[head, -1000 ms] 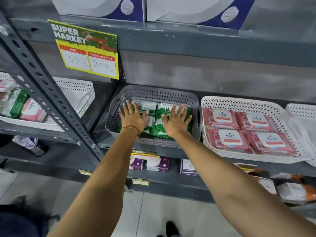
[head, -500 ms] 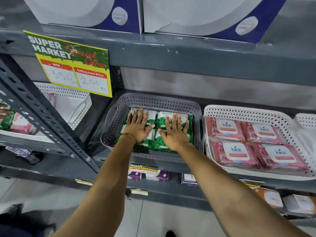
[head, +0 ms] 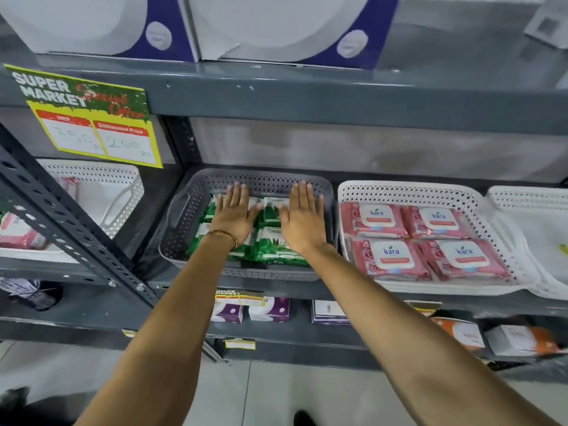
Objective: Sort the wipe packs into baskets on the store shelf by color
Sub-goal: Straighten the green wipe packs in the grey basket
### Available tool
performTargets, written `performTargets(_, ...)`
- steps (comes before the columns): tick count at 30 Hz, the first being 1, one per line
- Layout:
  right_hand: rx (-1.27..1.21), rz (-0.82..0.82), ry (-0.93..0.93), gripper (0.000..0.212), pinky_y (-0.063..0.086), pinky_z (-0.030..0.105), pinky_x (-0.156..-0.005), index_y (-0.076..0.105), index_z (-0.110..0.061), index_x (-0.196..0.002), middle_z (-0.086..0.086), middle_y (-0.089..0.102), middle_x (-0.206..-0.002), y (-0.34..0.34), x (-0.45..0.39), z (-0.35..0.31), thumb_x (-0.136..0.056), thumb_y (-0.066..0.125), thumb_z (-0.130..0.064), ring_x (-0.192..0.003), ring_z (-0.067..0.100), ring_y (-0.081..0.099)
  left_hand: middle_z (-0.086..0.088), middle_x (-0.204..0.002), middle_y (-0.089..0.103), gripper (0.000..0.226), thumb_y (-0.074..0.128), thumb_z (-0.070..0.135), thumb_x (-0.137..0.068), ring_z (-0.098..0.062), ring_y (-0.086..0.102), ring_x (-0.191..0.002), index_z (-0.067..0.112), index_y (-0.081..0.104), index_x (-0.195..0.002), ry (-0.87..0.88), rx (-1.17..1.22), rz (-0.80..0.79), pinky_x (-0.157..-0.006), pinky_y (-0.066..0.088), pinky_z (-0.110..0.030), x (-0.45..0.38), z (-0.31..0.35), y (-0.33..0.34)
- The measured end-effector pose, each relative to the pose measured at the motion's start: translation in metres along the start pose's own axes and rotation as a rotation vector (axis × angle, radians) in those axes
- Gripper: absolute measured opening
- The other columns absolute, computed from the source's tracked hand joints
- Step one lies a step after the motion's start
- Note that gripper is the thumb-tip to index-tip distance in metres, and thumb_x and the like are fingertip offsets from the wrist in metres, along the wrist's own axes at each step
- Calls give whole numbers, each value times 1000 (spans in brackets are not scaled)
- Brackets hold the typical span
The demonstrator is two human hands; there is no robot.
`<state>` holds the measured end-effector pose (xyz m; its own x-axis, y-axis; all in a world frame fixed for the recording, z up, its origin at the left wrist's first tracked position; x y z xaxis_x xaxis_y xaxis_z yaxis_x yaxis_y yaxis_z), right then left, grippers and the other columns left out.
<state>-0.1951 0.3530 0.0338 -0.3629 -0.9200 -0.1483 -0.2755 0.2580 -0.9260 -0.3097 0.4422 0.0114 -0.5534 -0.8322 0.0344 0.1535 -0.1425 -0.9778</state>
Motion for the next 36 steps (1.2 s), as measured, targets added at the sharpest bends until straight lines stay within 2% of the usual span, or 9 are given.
performTargets(3,-28,182,47,59,-1,43,-119,14,-1,-147,18,12,-158,-47,15,32,-99,19,-35,-148,29,7,-14,-157,-8,62,14,42,-99,-24,-10,-144,6,-4,-145,69,69,107,-118,-8,-36,8,51,-20)
performTargets(7,-15,260,167,56,6,46,-120,19,2,-146,21,16,-157,-93,44,110,-99,27,-26,-147,30,12,-20,-156,0,60,22,37,-99,-29,-1,-145,2,4,-145,160,137,201,-117,-5,-36,25,141,-26)
performTargets(11,108,212,267,56,8,49,-120,16,-1,-147,20,16,-157,-116,74,188,-99,24,-29,-147,32,13,-21,-156,2,57,23,30,-100,-30,0,-144,0,6,-145,215,156,192,-117,-5,-38,42,226,-6)
performTargets(16,136,15,425,60,9,53,-118,9,-7,-149,19,5,-159,-118,97,275,-98,31,-30,-146,37,6,-18,-156,-5,62,18,40,-98,-28,-6,-144,4,-1,-145,283,95,26,-115,-10,-37,44,292,40)
performTargets(19,122,-176,597,73,17,56,-117,2,-10,-150,19,0,-159,-109,103,314,-95,40,-39,-145,42,9,-16,-156,-13,72,19,52,-95,-30,-15,-143,8,-7,-145,298,2,-136,-116,-12,-42,37,302,71)
performTargets(24,89,-262,701,76,44,45,-101,11,-9,-148,24,24,-151,-105,105,338,-92,45,-48,-130,40,41,-15,-155,-17,80,15,63,-90,-31,-17,-142,11,-12,-145,254,-136,-192,-113,-13,-44,28,298,94)
performTargets(27,136,-285,710,79,47,48,-100,2,-7,-149,27,25,-148,-102,105,337,-93,44,-45,-126,41,44,-16,-154,-18,83,13,66,-88,-31,-17,-141,12,-13,-145,265,-130,-181,-113,-12,-43,29,299,98)
performTargets(32,131,-318,684,75,43,51,-104,-2,-6,-149,27,17,-153,-101,101,324,-96,42,-35,-134,43,35,-18,-154,-18,87,17,67,-87,-33,-17,-141,9,-13,-145,254,-110,-193,-112,-14,-43,23,290,95)
performTargets(36,137,-330,694,78,43,51,-105,-4,-3,-148,25,13,-155,-101,102,322,-96,39,-42,-135,42,33,-19,-154,-15,85,18,64,-88,-33,-15,-142,8,-10,-145,273,-111,-197,-112,-14,-43,21,289,94)
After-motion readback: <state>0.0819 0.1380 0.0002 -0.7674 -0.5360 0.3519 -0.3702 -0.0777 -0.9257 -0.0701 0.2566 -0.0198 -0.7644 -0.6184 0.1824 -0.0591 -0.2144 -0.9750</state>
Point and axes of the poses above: each hand's wrist, its own x-axis away from the middle knuckle, its own y-axis out of the palm, z = x × y, the point moved 10 cm from there along -x, towards the middle knuckle
